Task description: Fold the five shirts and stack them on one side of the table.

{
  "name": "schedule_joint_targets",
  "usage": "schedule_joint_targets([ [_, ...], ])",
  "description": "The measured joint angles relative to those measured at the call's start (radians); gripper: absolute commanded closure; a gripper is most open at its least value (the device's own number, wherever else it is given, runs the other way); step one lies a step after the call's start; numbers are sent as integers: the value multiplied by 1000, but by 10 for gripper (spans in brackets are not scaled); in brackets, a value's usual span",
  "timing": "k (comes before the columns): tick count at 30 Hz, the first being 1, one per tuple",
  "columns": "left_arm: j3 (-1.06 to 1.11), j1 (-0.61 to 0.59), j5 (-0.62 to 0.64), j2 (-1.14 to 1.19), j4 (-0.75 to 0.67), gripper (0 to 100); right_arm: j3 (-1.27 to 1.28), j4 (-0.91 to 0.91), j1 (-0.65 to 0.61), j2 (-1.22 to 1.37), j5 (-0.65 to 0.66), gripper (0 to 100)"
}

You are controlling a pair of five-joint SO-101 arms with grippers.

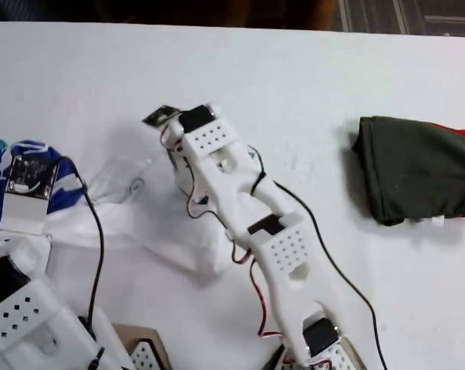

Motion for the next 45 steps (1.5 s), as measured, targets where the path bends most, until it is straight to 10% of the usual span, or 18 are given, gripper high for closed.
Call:
schedule_joint_targets([
  [45,0,0,0,0,0,975,61,0,-51,-106,0,978],
])
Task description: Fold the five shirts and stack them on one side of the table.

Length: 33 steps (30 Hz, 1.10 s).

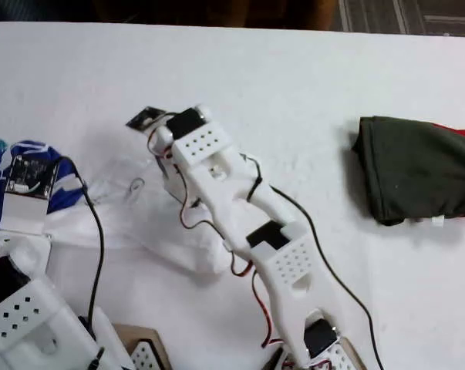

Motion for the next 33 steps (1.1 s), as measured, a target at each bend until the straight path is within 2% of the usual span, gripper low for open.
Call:
schedule_joint_targets([
  [13,0,0,0,0,0,975,6,0,66,-23,0,978],
  [21,-54,-28,0,0,0,975,43,0,21,-235,60,978],
  [33,-143,-44,0,0,0,975,112,0,6,-540,63,978],
])
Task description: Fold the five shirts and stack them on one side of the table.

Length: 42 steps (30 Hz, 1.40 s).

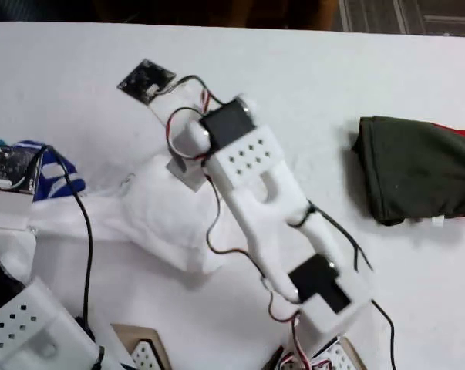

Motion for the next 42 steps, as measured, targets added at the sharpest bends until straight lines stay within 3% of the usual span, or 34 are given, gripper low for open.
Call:
schedule_joint_targets([
  [7,25,0,0,0,0,975,60,-35,17,68,0,971],
  [14,29,0,0,0,0,975,29,-95,46,382,-49,829],
  [25,32,-2,0,0,0,975,-339,0,46,717,-51,865],
  [42,32,-2,0,0,0,975,-321,0,57,732,-51,865],
])
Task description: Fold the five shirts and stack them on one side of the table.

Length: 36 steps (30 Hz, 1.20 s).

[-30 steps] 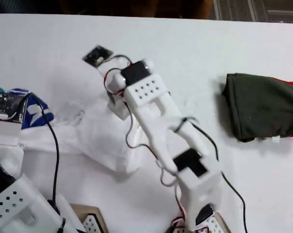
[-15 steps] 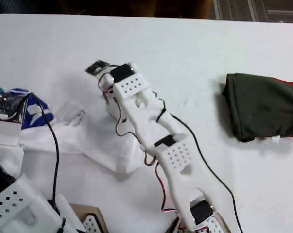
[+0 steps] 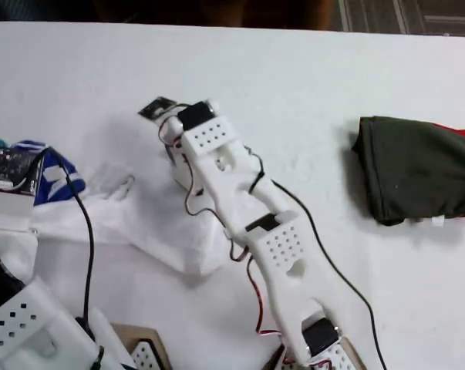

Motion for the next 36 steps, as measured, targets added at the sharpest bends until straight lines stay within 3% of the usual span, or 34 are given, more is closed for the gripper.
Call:
schedule_joint_targets([
  [14,0,0,0,0,0,975,25,0,-2,0,0,870],
  [19,0,0,0,0,0,975,25,0,-2,0,0,983],
  [36,0,0,0,0,0,975,35,0,2,-69,0,979],
])
